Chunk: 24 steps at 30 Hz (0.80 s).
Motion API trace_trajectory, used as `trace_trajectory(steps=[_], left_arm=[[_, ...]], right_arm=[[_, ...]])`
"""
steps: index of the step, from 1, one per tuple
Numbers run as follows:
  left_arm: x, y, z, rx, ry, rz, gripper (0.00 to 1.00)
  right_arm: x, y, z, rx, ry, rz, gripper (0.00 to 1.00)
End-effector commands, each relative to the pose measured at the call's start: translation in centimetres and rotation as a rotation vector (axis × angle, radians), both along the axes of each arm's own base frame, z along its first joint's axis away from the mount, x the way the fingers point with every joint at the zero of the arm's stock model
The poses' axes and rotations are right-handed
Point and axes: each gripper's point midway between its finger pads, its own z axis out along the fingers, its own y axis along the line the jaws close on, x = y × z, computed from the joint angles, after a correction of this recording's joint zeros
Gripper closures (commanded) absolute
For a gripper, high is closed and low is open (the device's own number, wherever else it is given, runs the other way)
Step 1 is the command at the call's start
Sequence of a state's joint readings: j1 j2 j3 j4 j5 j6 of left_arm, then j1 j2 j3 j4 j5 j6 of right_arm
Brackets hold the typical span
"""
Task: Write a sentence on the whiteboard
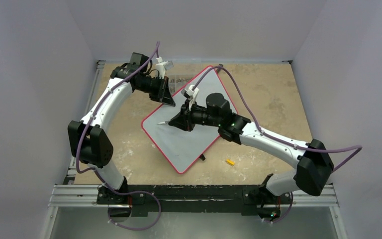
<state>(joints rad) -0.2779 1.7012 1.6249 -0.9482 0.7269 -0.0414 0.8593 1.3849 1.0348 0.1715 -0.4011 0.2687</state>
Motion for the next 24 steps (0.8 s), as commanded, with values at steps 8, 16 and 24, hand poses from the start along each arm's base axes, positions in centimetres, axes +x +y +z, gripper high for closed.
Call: trace_trajectory(steps=[8, 16, 24], left_arm=[[0.8, 2.2, -1.8, 0.178, -0.078, 0.045, 1.00], [0.7, 2.3, -1.4, 0.176, -0.089, 0.051, 1.00], [0.7, 2.3, -1.4, 0.178, -0.088, 0.051, 1.00]], right_arm=[[0.8, 2.8, 3.7, 0.082, -0.078, 0.007, 1.00], [2.1, 3.2, 2.7, 0.058, -0.054, -0.043, 1.00], [1.9, 3.1, 0.8, 0.031, -0.021, -0.044, 1.00]])
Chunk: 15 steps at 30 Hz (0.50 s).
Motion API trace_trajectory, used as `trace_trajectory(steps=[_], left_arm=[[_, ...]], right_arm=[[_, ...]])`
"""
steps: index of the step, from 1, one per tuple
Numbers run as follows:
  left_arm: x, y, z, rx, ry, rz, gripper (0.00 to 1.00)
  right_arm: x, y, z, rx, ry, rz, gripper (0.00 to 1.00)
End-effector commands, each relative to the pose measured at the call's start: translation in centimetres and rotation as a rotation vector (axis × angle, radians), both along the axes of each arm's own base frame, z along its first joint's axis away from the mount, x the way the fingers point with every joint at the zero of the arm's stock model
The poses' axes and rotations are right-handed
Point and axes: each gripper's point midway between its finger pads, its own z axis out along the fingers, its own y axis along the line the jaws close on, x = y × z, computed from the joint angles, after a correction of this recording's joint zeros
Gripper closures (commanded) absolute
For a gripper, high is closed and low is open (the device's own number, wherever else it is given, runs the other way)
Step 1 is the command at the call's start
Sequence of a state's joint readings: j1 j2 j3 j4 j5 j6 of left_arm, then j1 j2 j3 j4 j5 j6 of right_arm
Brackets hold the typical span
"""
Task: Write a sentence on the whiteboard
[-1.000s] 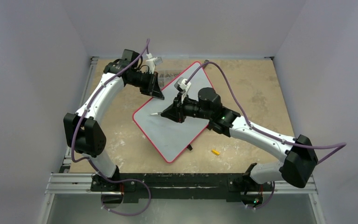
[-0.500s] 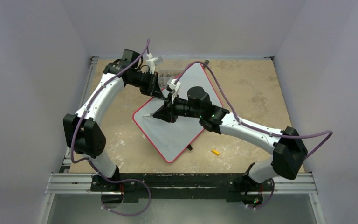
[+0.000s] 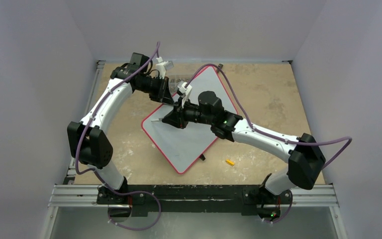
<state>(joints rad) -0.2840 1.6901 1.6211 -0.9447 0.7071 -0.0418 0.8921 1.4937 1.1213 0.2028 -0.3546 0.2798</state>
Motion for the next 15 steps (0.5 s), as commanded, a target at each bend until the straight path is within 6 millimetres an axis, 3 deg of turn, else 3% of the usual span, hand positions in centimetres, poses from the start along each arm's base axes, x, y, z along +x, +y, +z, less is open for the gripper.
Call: trace_trajectory(steps=[1, 15], left_arm=[[0.8, 2.3, -1.6, 0.165, -0.071, 0.047, 1.00], [0.8, 2.3, -1.5, 0.167, -0.073, 0.047, 1.00]], right_arm=[[0.5, 0.2, 0.6, 0.028, -0.016, -0.030, 1.00], [-0.7, -1.5, -3.7, -0.021, 0.057, -0.053, 1.00]])
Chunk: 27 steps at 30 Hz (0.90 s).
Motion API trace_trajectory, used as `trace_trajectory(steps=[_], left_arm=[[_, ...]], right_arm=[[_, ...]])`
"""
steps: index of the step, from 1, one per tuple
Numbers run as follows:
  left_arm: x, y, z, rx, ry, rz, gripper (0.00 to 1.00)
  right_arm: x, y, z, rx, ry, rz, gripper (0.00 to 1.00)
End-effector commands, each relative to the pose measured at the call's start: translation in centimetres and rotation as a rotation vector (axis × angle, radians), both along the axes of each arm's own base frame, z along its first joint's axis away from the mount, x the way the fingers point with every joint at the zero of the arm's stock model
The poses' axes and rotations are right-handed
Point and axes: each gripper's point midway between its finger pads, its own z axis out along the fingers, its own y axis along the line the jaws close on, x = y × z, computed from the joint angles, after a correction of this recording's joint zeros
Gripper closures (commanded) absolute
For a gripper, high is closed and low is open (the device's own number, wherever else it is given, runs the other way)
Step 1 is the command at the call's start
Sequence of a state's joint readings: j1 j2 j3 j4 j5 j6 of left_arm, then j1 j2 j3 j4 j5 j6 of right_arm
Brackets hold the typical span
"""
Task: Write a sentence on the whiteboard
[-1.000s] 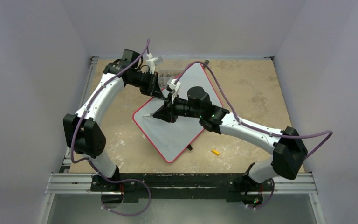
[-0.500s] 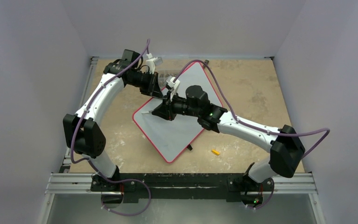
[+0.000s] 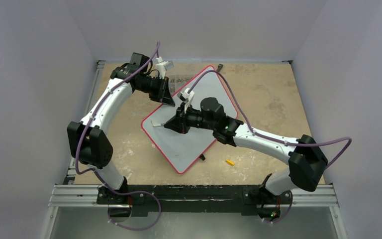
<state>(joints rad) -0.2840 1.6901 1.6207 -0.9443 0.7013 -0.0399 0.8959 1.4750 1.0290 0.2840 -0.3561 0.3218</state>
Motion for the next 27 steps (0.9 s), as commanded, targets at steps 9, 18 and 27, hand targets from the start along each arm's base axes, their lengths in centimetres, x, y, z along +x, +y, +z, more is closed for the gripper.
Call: trace_trajectory(steps=[9, 18, 27], left_arm=[[0.7, 2.2, -1.2, 0.160, -0.075, 0.045, 1.00], [0.6, 2.3, -1.2, 0.161, -0.073, 0.044, 1.00], [0.6, 2.3, -1.2, 0.160, -0.073, 0.045, 1.00]], right_arm=[[-1.2, -2.1, -4.1, -0.067, 0.068, -0.060, 1.00], [-2.3, -1.7, -1.5, -0.043, 0.041, -0.021, 1.00], [-4.0, -1.8, 4.1, 0.132, -0.034, 0.048, 1.00]])
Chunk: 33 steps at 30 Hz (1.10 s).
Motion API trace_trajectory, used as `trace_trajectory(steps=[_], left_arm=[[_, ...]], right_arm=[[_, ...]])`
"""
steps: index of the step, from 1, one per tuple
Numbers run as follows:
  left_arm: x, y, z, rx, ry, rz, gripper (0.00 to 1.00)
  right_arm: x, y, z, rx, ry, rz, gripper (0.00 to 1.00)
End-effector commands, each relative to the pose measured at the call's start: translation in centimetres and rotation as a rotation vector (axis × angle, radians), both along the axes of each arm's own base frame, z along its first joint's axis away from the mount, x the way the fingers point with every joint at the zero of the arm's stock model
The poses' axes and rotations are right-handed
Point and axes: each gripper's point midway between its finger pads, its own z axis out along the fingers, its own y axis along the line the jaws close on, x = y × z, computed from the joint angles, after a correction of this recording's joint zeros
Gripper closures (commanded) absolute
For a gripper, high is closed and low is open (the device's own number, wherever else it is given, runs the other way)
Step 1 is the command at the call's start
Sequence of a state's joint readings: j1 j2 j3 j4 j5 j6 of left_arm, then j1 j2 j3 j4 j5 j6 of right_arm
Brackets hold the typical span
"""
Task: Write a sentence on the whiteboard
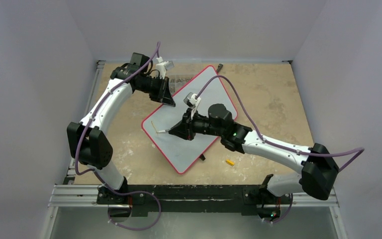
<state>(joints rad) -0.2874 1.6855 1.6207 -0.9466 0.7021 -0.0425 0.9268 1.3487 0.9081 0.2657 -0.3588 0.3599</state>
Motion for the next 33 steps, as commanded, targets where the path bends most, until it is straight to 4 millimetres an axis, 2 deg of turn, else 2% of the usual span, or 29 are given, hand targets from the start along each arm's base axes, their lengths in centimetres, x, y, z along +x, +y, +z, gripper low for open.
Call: trace_trajectory(steps=[1, 4, 8, 14, 19, 26, 33], left_arm=[[0.8, 2.3, -1.4, 0.160, -0.074, 0.046, 1.00], [0.8, 2.3, -1.4, 0.159, -0.073, 0.045, 1.00], [0.8, 2.3, -1.4, 0.157, -0.072, 0.045, 1.00], [1.1, 2.3, -1.6, 0.163, -0.074, 0.054, 1.00], [1.0, 2.3, -1.5, 0.158, -0.074, 0.051, 1.00], [0.9, 2.2, -1.5, 0.157, -0.070, 0.050, 1.00], [0.9, 2.3, -1.6, 0.164, -0.068, 0.052, 1.00]], right_arm=[[-0.4, 0.0, 5.1, 0.143, -0.081, 0.008, 1.00], [0.5, -0.2, 6.1, 0.164, -0.097, -0.047, 1.00], [2.0, -0.3, 6.3, 0.162, -0.102, -0.121, 1.00], [3.8, 0.0, 5.5, 0.132, -0.087, -0.200, 1.00], [4.3, 0.6, 4.9, 0.117, -0.085, -0.198, 1.00], [4.6, 1.0, 3.4, 0.080, -0.072, -0.197, 1.00], [4.3, 0.7, 0.1, 0.004, -0.051, -0.182, 1.00]])
